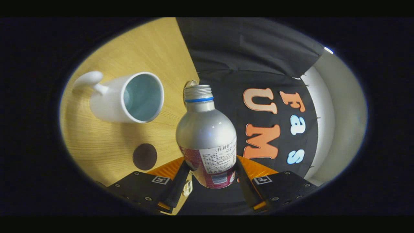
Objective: Take the bottle from table, then pour the juice into the cup, finally place the bottle on the coaster
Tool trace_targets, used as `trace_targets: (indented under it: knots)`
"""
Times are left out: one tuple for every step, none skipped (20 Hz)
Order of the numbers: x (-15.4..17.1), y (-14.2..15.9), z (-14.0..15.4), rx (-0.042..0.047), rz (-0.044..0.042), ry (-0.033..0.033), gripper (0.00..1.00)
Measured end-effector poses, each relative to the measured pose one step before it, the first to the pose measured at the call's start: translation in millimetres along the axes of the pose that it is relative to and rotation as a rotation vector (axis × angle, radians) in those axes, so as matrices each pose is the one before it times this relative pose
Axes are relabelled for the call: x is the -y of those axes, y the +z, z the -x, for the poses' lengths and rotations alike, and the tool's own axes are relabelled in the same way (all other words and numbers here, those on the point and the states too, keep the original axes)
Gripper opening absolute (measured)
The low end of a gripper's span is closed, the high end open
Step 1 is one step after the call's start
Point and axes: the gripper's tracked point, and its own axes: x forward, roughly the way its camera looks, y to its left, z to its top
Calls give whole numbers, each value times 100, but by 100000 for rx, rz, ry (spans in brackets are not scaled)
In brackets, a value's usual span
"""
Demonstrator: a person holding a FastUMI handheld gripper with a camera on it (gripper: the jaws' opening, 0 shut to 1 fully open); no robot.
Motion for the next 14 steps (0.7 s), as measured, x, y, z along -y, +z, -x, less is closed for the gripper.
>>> trace_targets:
  knots:
    - [128, -483, -206, -522, -5945, 536, 78]
    - [-115, -201, -44, -323, -5783, 937, 78]
    - [-135, 117, -177, -7, -5584, 548, 78]
    - [-11, -85, -82, 77, -5526, 469, 78]
    - [73, -55, -157, 226, -5365, 409, 78]
    - [144, -152, -162, 10, -5453, 249, 79]
    - [193, -184, -96, -196, -5705, 251, 78]
    - [-65, -14, -296, 178, -6669, 734, 78]
    - [-1, -209, -273, -96, -7129, 1032, 79]
    - [-33, -136, -507, 156, -7276, 1379, 79]
    - [98, -255, -215, -433, -7001, 757, 79]
    - [-17, -119, -254, -446, -6848, 1559, 78]
    - [79, -302, -268, -605, -6426, 564, 79]
    - [-117, -499, -331, -952, -6328, 1333, 79]
